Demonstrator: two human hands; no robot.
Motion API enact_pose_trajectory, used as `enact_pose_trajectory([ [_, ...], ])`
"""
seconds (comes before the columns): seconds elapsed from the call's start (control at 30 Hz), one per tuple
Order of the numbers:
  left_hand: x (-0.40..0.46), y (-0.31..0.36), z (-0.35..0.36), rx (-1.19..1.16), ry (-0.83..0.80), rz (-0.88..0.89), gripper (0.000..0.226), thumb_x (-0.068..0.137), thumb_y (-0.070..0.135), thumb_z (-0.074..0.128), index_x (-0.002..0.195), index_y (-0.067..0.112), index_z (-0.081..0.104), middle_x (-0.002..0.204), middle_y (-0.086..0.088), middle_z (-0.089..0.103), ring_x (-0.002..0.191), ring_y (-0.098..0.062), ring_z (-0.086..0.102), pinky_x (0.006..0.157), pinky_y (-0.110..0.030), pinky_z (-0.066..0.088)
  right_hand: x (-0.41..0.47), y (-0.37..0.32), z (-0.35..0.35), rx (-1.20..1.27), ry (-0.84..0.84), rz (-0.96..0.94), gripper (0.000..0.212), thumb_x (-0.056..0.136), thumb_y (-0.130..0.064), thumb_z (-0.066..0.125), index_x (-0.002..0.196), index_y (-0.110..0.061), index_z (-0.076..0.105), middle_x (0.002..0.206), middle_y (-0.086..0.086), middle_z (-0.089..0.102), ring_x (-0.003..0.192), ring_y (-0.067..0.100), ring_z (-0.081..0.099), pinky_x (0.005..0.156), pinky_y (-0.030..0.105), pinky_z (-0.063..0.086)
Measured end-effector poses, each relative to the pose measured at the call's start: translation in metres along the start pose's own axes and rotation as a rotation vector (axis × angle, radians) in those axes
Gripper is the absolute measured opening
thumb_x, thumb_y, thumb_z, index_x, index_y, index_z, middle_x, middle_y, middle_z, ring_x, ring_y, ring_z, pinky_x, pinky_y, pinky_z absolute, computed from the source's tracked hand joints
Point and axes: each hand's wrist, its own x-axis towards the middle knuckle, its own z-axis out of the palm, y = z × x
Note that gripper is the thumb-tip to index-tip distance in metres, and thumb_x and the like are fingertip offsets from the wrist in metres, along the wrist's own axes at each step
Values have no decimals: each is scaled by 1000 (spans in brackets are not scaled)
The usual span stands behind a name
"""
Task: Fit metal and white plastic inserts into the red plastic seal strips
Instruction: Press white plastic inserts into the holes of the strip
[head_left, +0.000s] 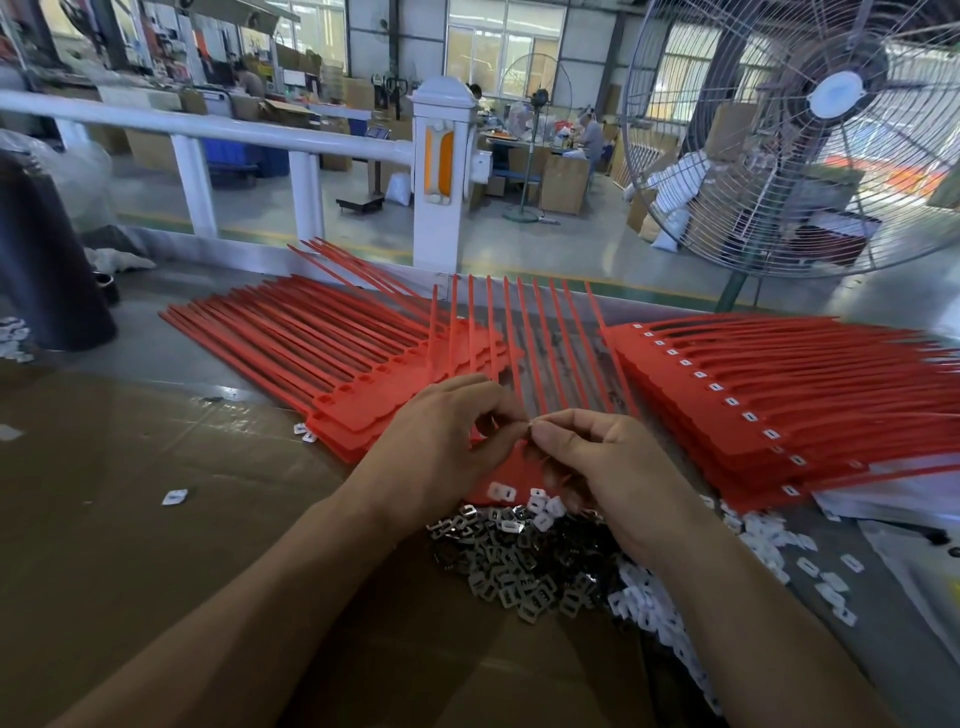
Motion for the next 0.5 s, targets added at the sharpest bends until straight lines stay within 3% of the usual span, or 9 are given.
enact_pose_trajectory([
  [0.17, 0, -2, 1, -21, 16, -29, 7, 95, 30, 68, 95, 24, 70, 89, 15, 66, 86, -4, 62, 73, -25, 50, 0, 1, 3, -170, 39, -79, 12, 96, -40, 71, 91, -31, 77, 67, -4, 67, 59, 7, 59, 55, 20, 45],
  [0.33, 0, 1, 0, -39, 30, -37, 12, 92, 31, 72, 102, 26, 69, 94, 16, 64, 89, -5, 62, 75, -25, 51, -2, 0, 5, -152, 54, -96, 12, 97, -37, 69, 91, -31, 78, 67, -11, 69, 58, -2, 61, 55, 13, 45],
  [0.4, 0, 2, -1, -13, -3, -17, 11, 92, 31, 72, 101, 25, 70, 96, 16, 63, 90, -6, 61, 75, -28, 53, -2, -1, 6, -136, 33, -76, 12, 98, -37, 69, 92, -32, 78, 75, -9, 74, 66, 2, 68, 63, 18, 50],
  [0.5, 0, 2, -5, 9, -4, -21, 13, 92, 33, 71, 102, 25, 70, 98, 16, 62, 91, -5, 60, 77, -30, 53, -1, -1, 7, -119, 18, -61, 12, 99, -35, 68, 95, -30, 78, 86, 0, 78, 80, 21, 74, 78, 36, 58],
])
